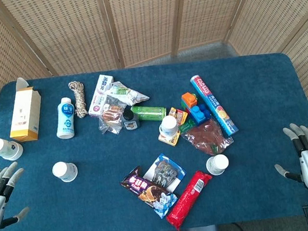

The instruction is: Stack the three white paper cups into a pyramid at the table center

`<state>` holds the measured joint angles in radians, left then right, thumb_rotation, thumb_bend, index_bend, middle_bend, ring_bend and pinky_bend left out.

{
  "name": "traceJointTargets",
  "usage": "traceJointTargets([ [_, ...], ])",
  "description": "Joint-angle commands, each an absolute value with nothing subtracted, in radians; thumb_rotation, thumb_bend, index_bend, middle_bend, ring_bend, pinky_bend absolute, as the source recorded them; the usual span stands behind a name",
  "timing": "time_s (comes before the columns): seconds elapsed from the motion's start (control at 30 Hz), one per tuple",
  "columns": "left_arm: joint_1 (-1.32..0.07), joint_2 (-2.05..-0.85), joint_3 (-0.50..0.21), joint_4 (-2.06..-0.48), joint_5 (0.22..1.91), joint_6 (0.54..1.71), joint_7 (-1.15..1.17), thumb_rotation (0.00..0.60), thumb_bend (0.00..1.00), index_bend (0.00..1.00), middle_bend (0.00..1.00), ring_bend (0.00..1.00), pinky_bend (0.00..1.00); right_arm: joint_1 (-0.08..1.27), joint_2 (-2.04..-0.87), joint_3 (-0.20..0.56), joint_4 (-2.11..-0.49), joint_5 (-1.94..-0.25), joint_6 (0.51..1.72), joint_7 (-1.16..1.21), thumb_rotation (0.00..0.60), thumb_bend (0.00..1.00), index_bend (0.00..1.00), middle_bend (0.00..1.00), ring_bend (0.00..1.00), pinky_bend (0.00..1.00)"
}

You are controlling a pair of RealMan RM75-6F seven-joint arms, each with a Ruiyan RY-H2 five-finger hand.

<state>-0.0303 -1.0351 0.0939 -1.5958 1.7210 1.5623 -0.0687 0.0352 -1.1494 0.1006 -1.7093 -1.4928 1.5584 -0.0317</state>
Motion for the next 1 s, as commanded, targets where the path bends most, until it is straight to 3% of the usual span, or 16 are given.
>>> traceJointTargets([
  [0.03,-0.03,-1.036,0.093,-1.595,1.721,1.563,-0.068,0.6,0.22,0.0,0.0,0.0,0.0,0.035,-1.15,0.1,-1.709,-1.493,1.558,-0.033,0.6,0.19,0.14,0.0,0.0,0.0],
  [0.77,-0.033,-1.043,0.092,-1.588,1.713,1.55,-0.058,0.6,0.22,0.0,0.0,0.0,0.0,0.037,-1.15,0.102,-1.709,-1.489,1.555,-0.031,0.6,0.18,0.14,0.0,0.0,0.0],
  [1.0,-0.063,-1.056,0.082,-1.586,1.683,1.487,-0.053,0.6,0.22,0.0,0.0,0.0,0.0,0.034,-1.143,0.108,-1.716,-1.484,1.562,-0.02,0.6,0.19,0.14,0.0,0.0,0.0],
])
